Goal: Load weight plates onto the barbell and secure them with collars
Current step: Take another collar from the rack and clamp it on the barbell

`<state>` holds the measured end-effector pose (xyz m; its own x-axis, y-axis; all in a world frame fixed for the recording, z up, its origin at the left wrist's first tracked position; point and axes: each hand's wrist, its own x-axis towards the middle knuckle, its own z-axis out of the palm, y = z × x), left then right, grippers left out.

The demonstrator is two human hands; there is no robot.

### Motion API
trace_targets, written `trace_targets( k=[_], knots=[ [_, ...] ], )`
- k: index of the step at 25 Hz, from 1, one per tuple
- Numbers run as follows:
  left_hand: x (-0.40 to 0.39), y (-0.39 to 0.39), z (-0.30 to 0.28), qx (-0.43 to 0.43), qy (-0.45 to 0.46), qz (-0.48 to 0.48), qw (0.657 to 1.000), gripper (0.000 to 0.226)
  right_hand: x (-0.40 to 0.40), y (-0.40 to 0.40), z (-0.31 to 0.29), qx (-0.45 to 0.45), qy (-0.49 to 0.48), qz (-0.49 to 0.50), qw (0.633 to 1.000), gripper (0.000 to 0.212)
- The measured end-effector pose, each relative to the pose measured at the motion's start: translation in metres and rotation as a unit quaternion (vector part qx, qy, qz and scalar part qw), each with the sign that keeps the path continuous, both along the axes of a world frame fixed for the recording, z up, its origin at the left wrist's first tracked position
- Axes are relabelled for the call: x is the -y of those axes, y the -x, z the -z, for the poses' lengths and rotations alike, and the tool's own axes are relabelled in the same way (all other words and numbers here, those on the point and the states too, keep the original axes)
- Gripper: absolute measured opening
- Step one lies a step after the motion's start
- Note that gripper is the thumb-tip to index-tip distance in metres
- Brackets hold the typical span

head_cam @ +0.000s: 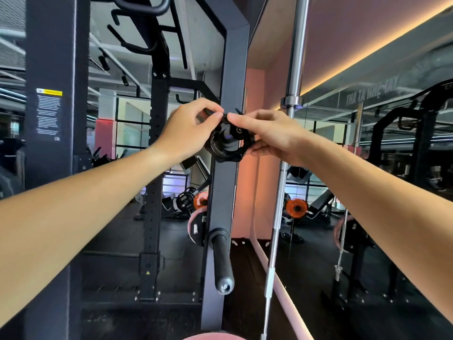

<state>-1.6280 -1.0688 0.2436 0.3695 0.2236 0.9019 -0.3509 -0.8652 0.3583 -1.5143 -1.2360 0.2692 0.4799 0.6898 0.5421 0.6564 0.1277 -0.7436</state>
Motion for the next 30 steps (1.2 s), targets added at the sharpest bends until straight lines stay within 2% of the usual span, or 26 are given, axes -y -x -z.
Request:
trace_targets(
  k=[6, 12, 17, 25, 30],
  knots=[
    [-0.023, 0.094, 0.000, -0.016, -0.006, -0.040, 0.999, 0.012, -0.032, 0.081, 0.001, -0.002, 0.017, -0.052, 0.998, 0.055],
    [-0.087, 0.232, 0.011, -0.054, 0.002, -0.097, 0.994, 0.019, -0.114, 0.195, 0.022, -0.035, 0.046, -0.136, 0.989, 0.052],
    [-0.134, 0.341, 0.048, -0.079, 0.036, -0.170, 0.982, 0.030, -0.180, 0.289, 0.050, -0.031, 0.098, -0.188, 0.977, 0.069],
    [-0.189, 0.472, 0.059, -0.031, 0.096, -0.279, 0.955, 0.037, -0.280, 0.400, 0.063, -0.048, 0.101, -0.320, 0.941, 0.058],
    [-0.219, 0.515, 0.072, -0.053, 0.159, -0.346, 0.923, 0.032, -0.341, 0.438, 0.078, -0.066, 0.156, -0.403, 0.900, 0.057]
  ],
)
